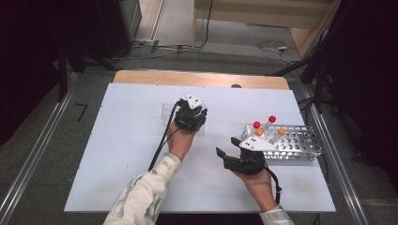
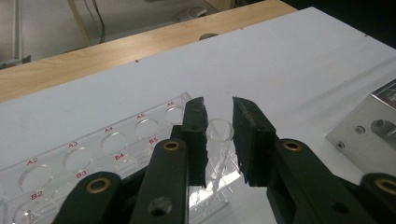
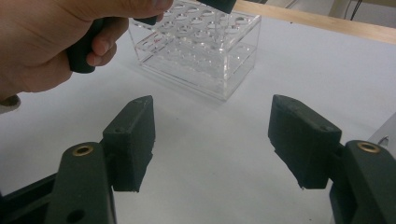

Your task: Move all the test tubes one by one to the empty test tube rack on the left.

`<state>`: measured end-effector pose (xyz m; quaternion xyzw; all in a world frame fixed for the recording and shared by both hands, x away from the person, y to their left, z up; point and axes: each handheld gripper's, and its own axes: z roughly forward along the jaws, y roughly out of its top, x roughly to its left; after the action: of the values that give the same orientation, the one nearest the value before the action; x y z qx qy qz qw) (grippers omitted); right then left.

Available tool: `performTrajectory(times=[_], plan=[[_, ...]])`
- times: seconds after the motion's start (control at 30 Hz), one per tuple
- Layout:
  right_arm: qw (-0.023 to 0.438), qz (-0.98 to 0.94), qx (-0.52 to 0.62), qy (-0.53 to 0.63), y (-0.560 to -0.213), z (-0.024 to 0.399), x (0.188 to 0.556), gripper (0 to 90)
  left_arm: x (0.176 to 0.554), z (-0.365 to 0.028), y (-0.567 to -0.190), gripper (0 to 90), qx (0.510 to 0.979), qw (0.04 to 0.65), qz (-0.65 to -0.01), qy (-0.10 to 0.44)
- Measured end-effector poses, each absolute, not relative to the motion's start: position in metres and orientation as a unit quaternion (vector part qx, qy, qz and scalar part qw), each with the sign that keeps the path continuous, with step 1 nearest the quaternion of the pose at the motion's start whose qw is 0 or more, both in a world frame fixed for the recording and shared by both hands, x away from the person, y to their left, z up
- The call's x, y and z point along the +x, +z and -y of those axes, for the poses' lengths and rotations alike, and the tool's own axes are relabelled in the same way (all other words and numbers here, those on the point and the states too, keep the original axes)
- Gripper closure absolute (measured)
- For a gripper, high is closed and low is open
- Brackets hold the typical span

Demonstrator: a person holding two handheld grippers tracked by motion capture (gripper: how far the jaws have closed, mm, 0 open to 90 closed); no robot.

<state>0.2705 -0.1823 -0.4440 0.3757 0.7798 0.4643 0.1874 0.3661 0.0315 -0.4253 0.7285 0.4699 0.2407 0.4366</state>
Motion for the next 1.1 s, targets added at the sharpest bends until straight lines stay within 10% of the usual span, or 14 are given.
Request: performTrajectory(times=[0.6,1.1], plan=[[0.189,-0.777,0.379,0.465,-0.439,0.198,0.263,30.2,0.342,-0.054,-0.41,21.7,0.715,0.462,-0.482,0.206],[0.201,-0.769,0.386,0.468,-0.429,0.237,0.238,30.1,0.323,-0.059,-0.408,9.4,0.712,0.483,-0.47,0.2]])
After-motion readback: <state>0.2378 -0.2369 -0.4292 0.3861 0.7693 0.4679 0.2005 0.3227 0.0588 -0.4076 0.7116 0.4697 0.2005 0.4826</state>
